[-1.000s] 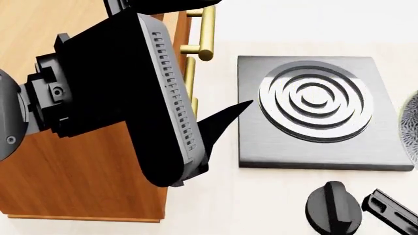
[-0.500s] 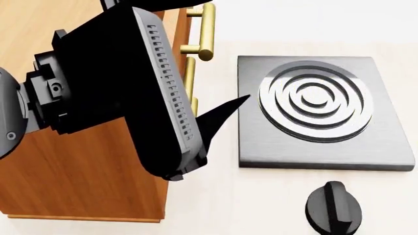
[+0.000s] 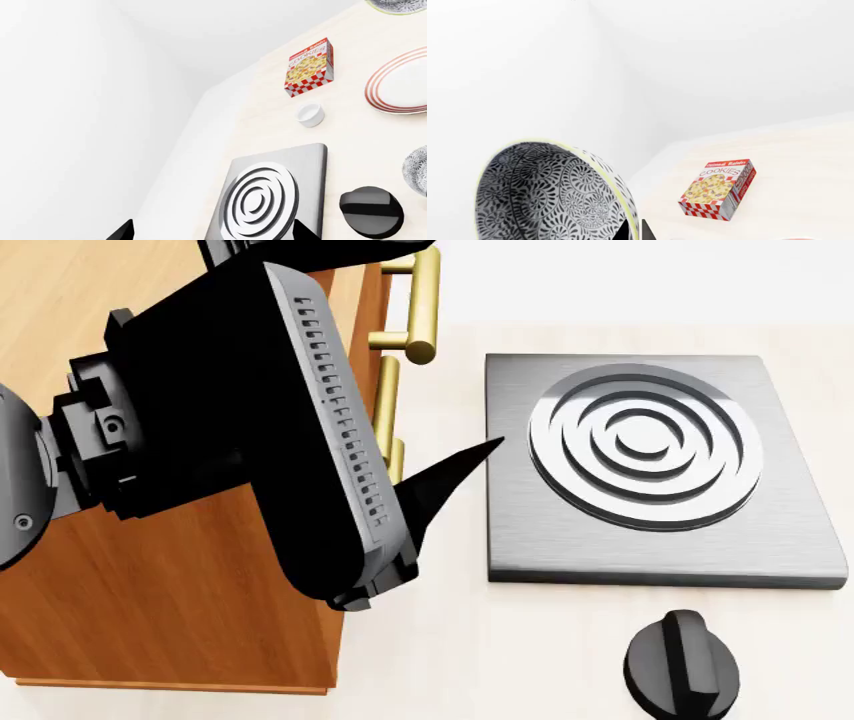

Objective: Pick the akita bowl on the wooden cabinet and place it on the plate.

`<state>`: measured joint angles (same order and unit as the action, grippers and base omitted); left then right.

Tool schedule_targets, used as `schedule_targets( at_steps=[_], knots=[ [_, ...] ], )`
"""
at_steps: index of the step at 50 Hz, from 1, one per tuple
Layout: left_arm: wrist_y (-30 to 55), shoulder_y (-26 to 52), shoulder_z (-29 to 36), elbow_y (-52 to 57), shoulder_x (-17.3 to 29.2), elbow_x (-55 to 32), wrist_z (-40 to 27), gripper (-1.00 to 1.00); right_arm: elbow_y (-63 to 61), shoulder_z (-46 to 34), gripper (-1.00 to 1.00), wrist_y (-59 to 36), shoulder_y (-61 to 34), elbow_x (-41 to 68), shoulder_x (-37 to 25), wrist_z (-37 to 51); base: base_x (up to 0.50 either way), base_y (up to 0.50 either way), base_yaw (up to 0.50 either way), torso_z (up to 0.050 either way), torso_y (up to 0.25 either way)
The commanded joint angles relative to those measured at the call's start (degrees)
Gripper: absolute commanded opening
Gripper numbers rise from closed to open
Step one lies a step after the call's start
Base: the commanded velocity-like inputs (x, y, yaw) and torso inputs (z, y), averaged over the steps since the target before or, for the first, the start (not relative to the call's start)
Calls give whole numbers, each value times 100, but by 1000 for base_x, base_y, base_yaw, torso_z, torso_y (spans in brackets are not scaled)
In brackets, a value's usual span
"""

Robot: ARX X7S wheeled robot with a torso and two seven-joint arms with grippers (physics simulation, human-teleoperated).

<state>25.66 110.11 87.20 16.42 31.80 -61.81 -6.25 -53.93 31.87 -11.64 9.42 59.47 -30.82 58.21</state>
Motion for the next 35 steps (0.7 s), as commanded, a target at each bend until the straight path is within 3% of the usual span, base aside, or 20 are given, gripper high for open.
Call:
schedule_targets(
  at_steps=[1, 20, 35],
  knots=[
    [-21, -69, -7, -10, 2, 30, -2, 100, 186, 498, -100, 505, -94, 991, -156, -260, 0, 0, 0, 10, 0],
    [-52, -164, -22, -62, -13, 77, 13, 100, 925, 664, -100, 632, -382, 1578, -346, -263, 0, 0, 0, 0, 0],
    [-81, -240, -30, -121, -26, 116, 42, 100, 1512, 738, -100, 798, -523, 2837, -212, -402, 0, 0, 0, 0, 1]
  ],
)
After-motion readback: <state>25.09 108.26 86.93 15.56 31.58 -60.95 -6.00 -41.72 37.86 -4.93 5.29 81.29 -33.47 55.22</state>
